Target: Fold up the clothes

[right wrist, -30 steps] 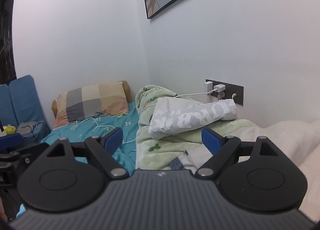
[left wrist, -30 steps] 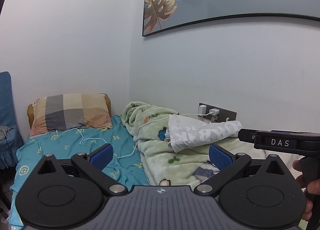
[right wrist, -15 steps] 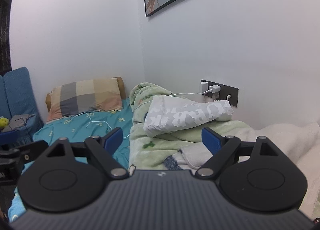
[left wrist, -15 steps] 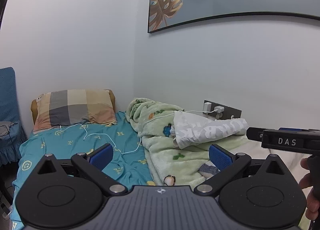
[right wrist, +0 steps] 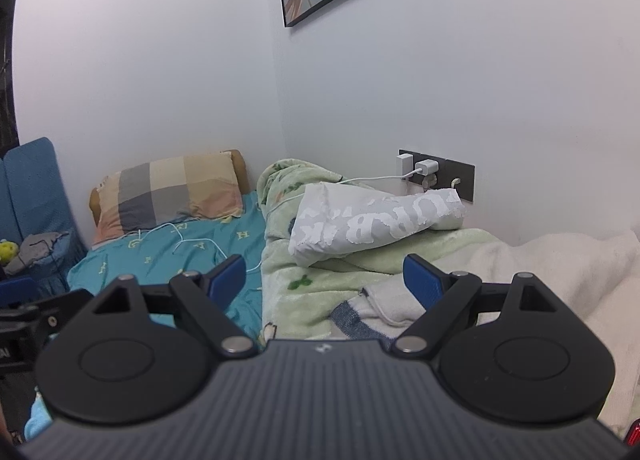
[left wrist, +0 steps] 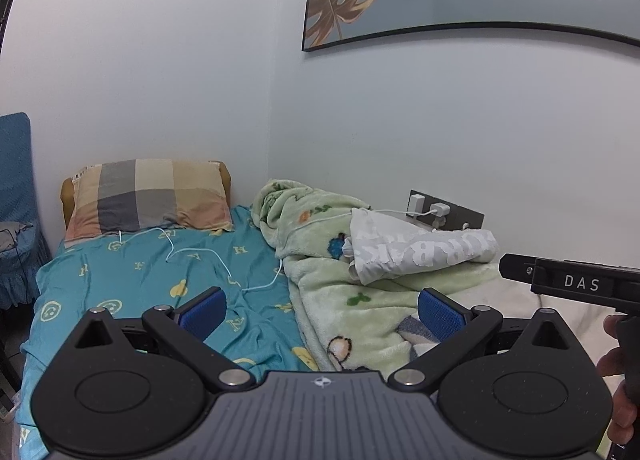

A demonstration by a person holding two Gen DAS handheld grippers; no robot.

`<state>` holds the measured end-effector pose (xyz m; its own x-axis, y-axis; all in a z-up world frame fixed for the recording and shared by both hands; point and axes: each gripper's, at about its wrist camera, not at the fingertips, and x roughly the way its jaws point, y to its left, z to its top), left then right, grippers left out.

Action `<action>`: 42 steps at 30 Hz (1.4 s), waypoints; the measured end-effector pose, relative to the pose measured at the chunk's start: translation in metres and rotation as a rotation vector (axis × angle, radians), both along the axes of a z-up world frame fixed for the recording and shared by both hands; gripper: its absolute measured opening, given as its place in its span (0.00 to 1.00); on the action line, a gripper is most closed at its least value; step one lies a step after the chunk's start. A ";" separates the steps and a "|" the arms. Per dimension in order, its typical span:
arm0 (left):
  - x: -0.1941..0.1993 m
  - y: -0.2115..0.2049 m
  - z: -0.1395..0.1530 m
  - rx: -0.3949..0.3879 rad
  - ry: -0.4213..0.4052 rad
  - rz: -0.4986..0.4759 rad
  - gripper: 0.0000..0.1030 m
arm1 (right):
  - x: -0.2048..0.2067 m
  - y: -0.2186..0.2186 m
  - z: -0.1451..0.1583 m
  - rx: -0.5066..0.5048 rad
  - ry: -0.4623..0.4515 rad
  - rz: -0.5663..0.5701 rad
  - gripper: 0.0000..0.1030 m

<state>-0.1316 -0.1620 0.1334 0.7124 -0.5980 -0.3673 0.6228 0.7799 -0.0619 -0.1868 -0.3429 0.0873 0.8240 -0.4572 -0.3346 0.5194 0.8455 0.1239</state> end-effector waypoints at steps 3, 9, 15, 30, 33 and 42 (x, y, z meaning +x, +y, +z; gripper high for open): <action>0.009 -0.003 -0.006 0.028 0.066 -0.003 1.00 | 0.008 0.001 -0.007 0.016 0.067 -0.007 0.85; 0.022 -0.010 -0.025 0.090 0.152 0.002 1.00 | 0.024 0.002 -0.025 0.060 0.194 -0.014 0.85; 0.024 -0.007 -0.025 0.072 0.143 0.014 1.00 | 0.025 0.003 -0.022 0.054 0.186 -0.018 0.85; -0.008 0.004 0.007 -0.005 -0.071 0.075 1.00 | 0.007 0.017 0.007 -0.081 0.025 -0.036 0.85; -0.011 0.004 0.006 0.000 -0.076 0.073 1.00 | 0.007 0.017 0.006 -0.073 0.025 -0.032 0.85; -0.007 0.007 0.005 -0.002 -0.065 0.081 1.00 | 0.007 0.017 0.005 -0.059 0.023 -0.040 0.85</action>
